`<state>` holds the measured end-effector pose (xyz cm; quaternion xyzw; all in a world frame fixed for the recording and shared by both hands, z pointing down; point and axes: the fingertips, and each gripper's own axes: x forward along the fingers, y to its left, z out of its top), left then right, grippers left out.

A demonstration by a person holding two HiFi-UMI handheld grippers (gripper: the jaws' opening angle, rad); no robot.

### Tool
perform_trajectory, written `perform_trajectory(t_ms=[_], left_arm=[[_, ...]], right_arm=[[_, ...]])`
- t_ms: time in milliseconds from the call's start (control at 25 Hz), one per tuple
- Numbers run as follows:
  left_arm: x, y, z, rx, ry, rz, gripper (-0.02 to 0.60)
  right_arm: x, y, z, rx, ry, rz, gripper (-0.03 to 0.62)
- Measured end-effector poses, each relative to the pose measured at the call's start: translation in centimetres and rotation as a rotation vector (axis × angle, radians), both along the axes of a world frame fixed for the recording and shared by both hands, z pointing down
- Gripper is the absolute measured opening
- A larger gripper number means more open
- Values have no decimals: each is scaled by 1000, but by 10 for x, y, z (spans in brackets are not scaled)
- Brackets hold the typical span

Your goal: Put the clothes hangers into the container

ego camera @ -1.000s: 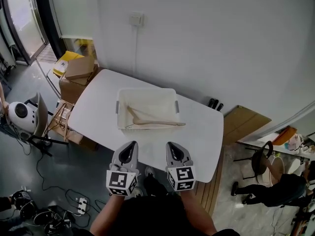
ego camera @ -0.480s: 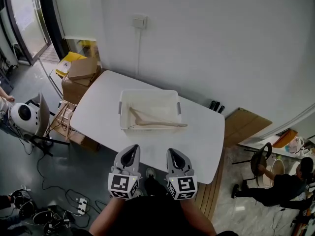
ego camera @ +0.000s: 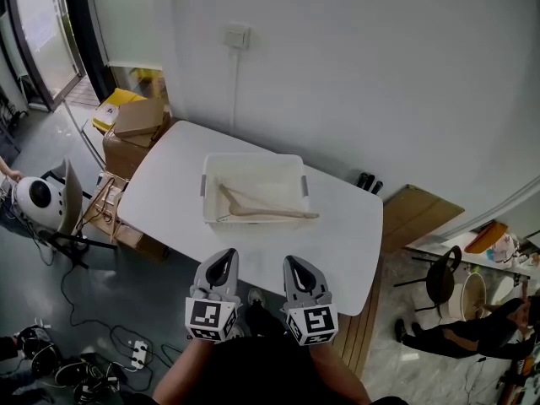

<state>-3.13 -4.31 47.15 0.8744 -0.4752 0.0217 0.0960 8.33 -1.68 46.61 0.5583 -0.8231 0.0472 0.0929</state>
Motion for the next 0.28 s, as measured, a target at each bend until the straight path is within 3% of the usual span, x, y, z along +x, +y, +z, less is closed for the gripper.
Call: perform_trajectory(t_ms=[280], left_arm=[[1,-5,-1,4,4,-2,6]], right_arm=[[5,-5,2,1,11,22,14]])
